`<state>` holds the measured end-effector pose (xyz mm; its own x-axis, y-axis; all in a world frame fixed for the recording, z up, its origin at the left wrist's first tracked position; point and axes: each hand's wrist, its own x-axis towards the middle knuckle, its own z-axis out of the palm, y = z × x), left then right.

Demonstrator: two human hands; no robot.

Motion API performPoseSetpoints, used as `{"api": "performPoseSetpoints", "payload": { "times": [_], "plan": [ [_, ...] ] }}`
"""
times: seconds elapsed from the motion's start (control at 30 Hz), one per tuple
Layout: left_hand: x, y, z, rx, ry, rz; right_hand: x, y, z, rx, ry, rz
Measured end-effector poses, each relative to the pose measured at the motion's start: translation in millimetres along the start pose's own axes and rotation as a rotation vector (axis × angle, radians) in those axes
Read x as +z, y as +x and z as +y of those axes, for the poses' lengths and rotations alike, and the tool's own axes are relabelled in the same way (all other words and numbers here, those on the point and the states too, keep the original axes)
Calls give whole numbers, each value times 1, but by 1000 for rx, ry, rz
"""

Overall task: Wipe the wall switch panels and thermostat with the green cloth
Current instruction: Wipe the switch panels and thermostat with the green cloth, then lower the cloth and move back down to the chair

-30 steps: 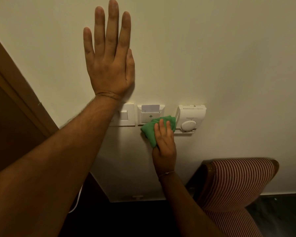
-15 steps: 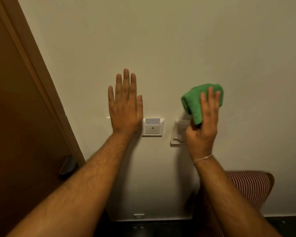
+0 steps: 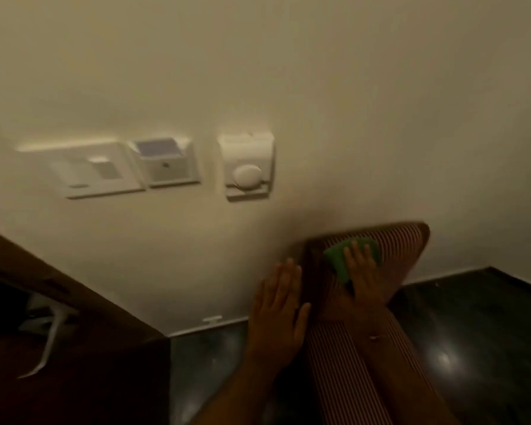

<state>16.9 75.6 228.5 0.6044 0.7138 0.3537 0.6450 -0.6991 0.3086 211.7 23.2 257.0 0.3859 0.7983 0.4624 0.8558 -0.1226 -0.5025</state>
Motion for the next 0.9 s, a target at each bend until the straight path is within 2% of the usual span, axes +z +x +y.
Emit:
{"api": "performPoseSetpoints", "payload": {
  "times": [0.17, 0.3, 0.47, 0.63, 0.9],
  "plan": [
    [102, -55, 9, -153, 40, -345, 57, -97, 93, 294, 6, -249],
    [165, -96, 6, -179, 52, -428, 100, -145, 146, 510, -37, -365],
    [215, -117, -6, -210, 61, -540, 148, -182, 196, 541, -117, -640],
    [248, -128, -23, -285, 86, -728, 191, -206, 231, 574, -147, -798],
    [266, -142, -44, -277, 117, -813, 230, -232, 243, 616, -149, -828]
  ]
}}
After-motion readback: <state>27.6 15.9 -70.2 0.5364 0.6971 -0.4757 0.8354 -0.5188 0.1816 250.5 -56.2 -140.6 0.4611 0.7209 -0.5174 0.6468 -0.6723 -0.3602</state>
